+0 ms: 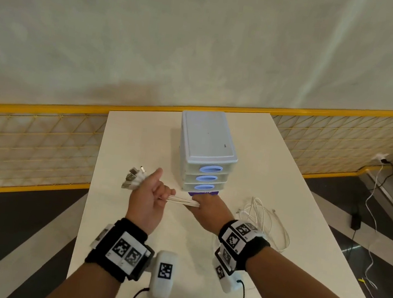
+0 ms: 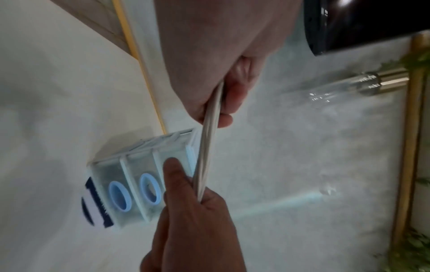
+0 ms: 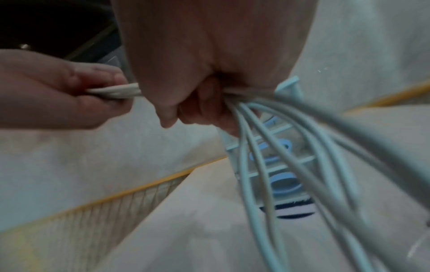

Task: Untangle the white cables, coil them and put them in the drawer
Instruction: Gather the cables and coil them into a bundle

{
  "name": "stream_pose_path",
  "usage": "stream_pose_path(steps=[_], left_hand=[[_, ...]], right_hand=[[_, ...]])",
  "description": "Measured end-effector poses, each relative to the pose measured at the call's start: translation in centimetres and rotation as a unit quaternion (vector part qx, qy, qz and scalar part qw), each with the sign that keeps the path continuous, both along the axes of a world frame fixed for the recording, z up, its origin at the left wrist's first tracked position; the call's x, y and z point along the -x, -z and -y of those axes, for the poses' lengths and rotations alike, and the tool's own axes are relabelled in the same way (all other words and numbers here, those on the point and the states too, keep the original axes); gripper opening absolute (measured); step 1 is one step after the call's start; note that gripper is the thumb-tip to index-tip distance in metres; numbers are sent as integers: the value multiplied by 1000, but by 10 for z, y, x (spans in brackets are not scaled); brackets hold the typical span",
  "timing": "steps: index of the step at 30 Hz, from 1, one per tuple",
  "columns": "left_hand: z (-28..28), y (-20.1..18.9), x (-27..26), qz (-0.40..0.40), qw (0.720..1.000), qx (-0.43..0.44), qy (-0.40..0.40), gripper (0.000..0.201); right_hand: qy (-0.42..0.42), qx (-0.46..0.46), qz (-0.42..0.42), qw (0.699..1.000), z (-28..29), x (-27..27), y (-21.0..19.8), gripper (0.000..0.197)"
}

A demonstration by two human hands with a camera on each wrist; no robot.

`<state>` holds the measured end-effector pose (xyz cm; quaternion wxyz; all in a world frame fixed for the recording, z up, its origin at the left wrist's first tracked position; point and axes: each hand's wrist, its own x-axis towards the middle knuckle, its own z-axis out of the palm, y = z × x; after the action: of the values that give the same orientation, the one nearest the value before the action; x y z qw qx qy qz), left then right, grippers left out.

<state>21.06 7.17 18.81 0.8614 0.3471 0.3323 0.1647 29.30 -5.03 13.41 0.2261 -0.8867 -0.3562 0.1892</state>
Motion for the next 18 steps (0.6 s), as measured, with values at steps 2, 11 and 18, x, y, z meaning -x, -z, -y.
stream_pose_path(steps=[2,11,18], left_hand=[[-9,13,3,-13,999,34,-7,44],[-18,41,14,-61,990,75,107,13],[-18,57,14,-154,968,-184,70,56]], right_hand=[[4,18,25,1000,6,-1,2,42],[-7,82,121,989,22,-13,-55,28],[-13,121,156,980,24,-20,-82,29]])
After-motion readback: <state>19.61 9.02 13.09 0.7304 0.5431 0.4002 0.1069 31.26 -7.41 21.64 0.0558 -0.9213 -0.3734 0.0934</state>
